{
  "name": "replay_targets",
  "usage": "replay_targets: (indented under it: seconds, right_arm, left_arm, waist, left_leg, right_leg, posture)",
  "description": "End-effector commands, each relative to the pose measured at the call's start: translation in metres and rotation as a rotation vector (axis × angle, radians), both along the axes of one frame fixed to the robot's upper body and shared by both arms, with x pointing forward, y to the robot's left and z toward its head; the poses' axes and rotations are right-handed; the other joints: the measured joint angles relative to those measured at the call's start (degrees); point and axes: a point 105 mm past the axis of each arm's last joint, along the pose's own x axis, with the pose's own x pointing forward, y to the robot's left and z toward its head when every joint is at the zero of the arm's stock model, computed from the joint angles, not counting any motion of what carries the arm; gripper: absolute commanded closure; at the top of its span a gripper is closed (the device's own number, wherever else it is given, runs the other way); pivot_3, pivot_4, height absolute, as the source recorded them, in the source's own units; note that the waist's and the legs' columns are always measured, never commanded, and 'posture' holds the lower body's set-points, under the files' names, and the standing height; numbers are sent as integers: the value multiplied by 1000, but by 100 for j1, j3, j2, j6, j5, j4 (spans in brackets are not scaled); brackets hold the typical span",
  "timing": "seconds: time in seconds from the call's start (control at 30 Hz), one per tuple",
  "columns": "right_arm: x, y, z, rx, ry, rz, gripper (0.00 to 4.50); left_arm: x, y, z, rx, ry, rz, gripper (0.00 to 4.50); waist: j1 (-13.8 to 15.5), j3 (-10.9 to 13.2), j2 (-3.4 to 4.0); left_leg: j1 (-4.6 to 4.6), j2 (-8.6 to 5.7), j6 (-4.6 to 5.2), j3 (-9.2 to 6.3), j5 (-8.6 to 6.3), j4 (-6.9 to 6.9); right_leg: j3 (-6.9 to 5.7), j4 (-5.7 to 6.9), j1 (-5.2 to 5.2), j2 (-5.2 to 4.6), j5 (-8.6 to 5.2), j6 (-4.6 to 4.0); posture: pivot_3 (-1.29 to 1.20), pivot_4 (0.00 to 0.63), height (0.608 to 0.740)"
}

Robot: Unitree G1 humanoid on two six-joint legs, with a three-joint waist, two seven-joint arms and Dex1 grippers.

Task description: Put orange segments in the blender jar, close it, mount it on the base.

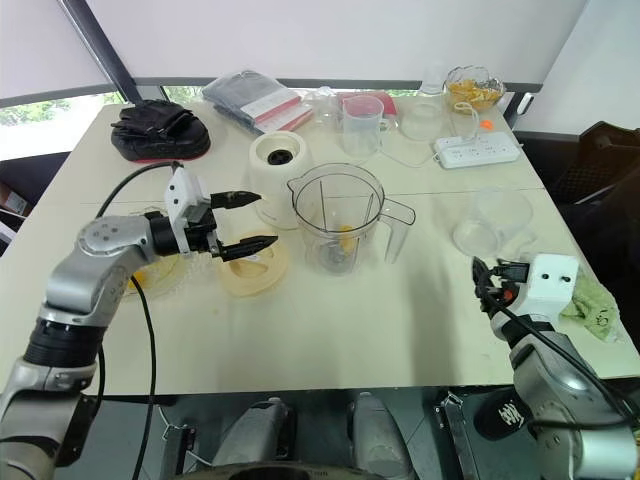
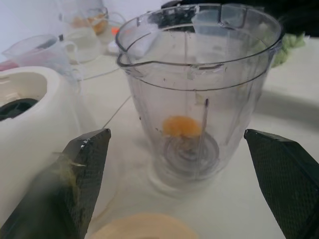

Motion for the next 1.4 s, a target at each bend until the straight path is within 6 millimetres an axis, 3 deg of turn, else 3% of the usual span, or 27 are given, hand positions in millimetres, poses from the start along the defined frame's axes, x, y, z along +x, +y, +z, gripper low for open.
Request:
replay_targets:
  seconds: [0.03, 0.23, 0.47, 0.6, 0.7, 0.77, 1.17, 1.4]
  right_arm:
    - [-19, 28, 21, 22, -27, 248, 2631]
    - [-36, 51, 26, 0, 27, 494, 2631]
    - [-25, 75, 26, -15, 17, 622, 2631]
    - [-22, 76, 24, -38, 6, 610, 2631]
    - [-22, 78, 23, -49, -6, 602, 2568]
    - [-23, 82, 24, -38, -20, 600, 2568]
    - [-23, 90, 18, -28, -22, 586, 2568]
    - [-25, 94, 17, -19, -33, 557, 2568]
  left_arm:
    - [6, 13, 10, 78, -31, -29, 0]
    - [5, 31, 3, 244, 32, -155, 0]
    - [12, 36, -26, 453, 80, -321, 0]
    - [24, 40, -30, 544, 44, -345, 0]
    - [34, 42, -29, 592, 11, -341, 748]
    - [41, 40, -28, 606, -14, -320, 1653]
    - [46, 34, -66, 800, 58, -364, 1653]
    - [56, 20, -69, 829, 20, -330, 1653]
  waist:
    - [4, 2, -2]
    - [16, 7, -12]
    - [22, 13, -22]
    - [71, 26, -45]
    - [124, 35, -60]
    - [141, 37, -65]
    - [140, 40, -71]
    - [148, 39, -76]
  left_leg:
    - [0, -1, 0, 0, 0, 0]
    - [0, -1, 2, -4, -1, 0]
    - [0, -2, 1, -7, -1, 7]
    - [-12, -4, 4, -11, -2, 10]
    - [-15, -5, 7, -10, -4, 10]
    - [-16, -5, 8, -10, -4, 11]
    - [-16, -5, 8, -10, -4, 13]
    - [-16, -7, 8, -10, -4, 15]
  right_leg:
    - [-1, -3, 2, -1, 0, 0]
    - [-5, -15, 11, -2, 0, 0]
    - [-9, -15, 13, -1, 0, 0]
    - [-13, -16, 3, -2, 0, 0]
    - [-14, -16, -2, -2, 0, 0]
    - [-14, -16, -3, -3, 0, 0]
    - [-18, -9, -5, 0, 0, 1]
    - [-20, -7, -4, 0, 0, 1]
  posture:
    - [0, 150, 740]
    - [0, 150, 740]
    - [0, 150, 740]
    - [0, 150, 740]
    - [0, 150, 740]
    - [0, 150, 740]
    - [0, 150, 740]
    - [0, 150, 740]
